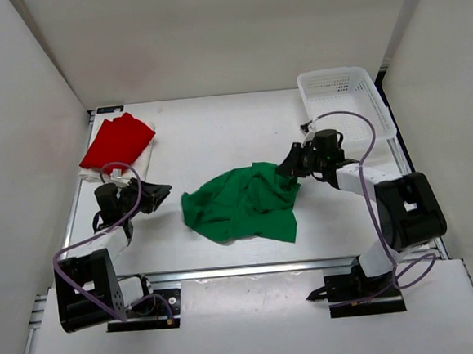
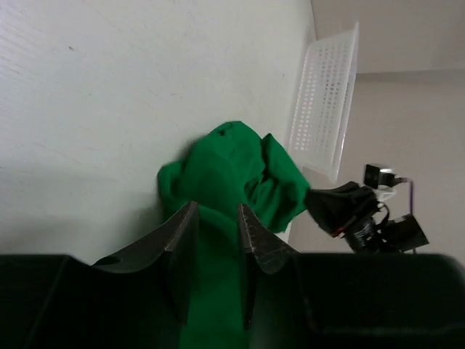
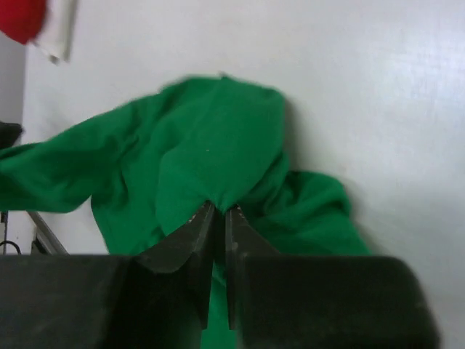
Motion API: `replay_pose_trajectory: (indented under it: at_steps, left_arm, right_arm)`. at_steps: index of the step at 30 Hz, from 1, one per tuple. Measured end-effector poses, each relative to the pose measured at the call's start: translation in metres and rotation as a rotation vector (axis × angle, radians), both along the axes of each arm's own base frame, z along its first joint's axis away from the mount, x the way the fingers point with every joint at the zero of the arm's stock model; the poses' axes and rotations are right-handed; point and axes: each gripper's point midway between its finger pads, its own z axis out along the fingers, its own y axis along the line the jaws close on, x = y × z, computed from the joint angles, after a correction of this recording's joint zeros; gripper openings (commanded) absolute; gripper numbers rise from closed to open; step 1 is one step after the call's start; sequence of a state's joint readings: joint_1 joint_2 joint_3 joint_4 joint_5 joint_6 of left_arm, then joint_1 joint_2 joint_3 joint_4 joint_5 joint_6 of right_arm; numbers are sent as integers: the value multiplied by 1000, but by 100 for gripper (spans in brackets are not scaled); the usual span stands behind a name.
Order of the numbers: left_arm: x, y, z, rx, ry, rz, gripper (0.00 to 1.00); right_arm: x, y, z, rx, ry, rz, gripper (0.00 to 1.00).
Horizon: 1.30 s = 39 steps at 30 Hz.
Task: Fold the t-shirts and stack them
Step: Move the tshirt to the center of the board, then flatten out the tshirt
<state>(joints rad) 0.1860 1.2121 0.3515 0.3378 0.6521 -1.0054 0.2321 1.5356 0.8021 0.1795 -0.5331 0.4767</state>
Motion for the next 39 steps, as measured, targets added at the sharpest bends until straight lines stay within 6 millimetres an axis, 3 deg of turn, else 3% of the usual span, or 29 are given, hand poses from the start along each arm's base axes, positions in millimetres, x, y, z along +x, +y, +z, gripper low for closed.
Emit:
replay_pose_trajectory:
  at_steps: [2, 4, 7, 9, 12, 14, 15, 18, 19, 21, 23, 25, 29, 31, 34, 36, 37, 38, 39]
  left_arm:
    - [2, 1, -2, 7, 4, 13, 38]
    - [4, 1, -3, 33, 0, 16, 39]
    - [7, -2, -3, 118, -6, 6, 40]
    - [6, -4, 2, 184, -25, -7, 41]
    - [3, -19, 9, 292, -53, -68, 41]
    - [-11, -47, 4, 377, -65, -172, 39]
    - [-23, -65, 0, 420, -67, -235, 44]
    - [-65, -112, -2, 503, -113, -417, 51]
    - [-77, -125, 0, 520, -143, -467, 53]
    - [-94, -147, 2, 546, -184, -542, 58]
    - [-101, -168, -5, 571, -177, -617, 77]
    - [-100, -188, -21, 600, -140, -680, 80]
    - [-95, -202, -66, 668, -37, -737, 83]
    - [-91, -206, -72, 684, -22, -743, 79]
    - [-74, -218, -65, 685, -59, -722, 64]
    - [-67, -222, -66, 678, -68, -713, 49]
    - [-67, -221, -68, 679, -65, -715, 45]
    - [-66, -220, -72, 684, -59, -717, 33]
    - [-65, -219, -75, 686, -49, -717, 23]
  right_arm:
    - [-2, -4, -25, 2, 79, -18, 21]
    - [8, -7, -24, 10, 72, -31, 29]
    - [38, -14, 6, -12, -20, -80, 48]
    - [53, -20, 30, -50, -100, -129, 52]
    - [48, -21, 61, -94, -195, -178, 46]
    - [27, -18, 66, -96, -230, -185, 22]
    - [12, -18, 60, -102, -230, -181, 11]
    - [-43, -18, 10, -154, -139, -155, 4]
    - [-61, -20, -10, -181, -93, -146, 8]
    - [-98, -25, -45, -228, -3, -125, 25]
    - [-123, -34, -66, -254, 48, -125, 37]
    - [-134, -41, -76, -255, 71, -139, 48]
    - [-134, -47, -81, -235, 77, -161, 51]
    - [-127, -47, -80, -226, 67, -169, 52]
    - [-114, -45, -78, -232, 63, -167, 49]
    - [-102, -41, -71, -235, 47, -163, 48]
    - [-95, -38, -67, -233, 31, -160, 44]
    - [-88, -36, -62, -231, 14, -159, 34]
    - [-82, -34, -59, -231, -1, -156, 30]
